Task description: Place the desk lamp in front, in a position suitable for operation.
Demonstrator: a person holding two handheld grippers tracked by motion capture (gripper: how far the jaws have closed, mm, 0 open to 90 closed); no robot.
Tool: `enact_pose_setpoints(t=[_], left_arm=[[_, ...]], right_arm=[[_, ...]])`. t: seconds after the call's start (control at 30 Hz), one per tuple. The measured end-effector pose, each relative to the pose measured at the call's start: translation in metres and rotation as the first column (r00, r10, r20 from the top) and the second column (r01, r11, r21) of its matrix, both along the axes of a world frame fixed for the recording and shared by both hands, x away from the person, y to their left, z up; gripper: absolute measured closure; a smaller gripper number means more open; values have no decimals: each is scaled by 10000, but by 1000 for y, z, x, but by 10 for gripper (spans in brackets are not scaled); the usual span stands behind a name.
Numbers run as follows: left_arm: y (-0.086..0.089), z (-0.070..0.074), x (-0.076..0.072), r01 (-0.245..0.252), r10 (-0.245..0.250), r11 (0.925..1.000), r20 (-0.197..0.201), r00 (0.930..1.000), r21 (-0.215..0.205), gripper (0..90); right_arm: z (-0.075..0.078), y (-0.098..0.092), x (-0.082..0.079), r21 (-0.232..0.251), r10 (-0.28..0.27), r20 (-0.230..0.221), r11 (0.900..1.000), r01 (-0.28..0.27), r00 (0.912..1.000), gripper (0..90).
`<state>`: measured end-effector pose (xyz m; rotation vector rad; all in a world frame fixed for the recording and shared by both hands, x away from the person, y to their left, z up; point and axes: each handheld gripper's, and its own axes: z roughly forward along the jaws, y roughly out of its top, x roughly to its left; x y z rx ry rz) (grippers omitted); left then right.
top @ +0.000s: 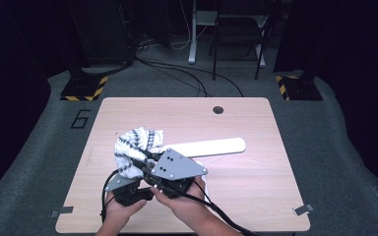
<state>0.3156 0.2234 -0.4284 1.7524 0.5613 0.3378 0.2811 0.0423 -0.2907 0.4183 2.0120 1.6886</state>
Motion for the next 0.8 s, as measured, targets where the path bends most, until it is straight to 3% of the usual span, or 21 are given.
enact_pose_setpoints(t=[0.27, 0.53, 0.57, 0.8], left_arm=[[0, -1, 0, 24, -25, 9999, -84, 10000, -123, 538], [0, -1, 0, 86, -86, 9999, -50, 10000, -76, 538], [1, -1, 1, 137, -137, 9999, 7, 9999, 81, 538], [0, -1, 1, 92, -92, 10000, -68, 9999, -24, 538]], right_arm=[[2, -20, 2, 113, -287, -37, 9995, 287, 9996, 768], [4, -58, 1, 191, -686, -120, 9974, 688, 9976, 768], [4, -63, 0, 227, -736, -130, 9970, 739, 9972, 768], [4, -97, -5, 233, -1244, -71, 9919, 1245, 9922, 767]])
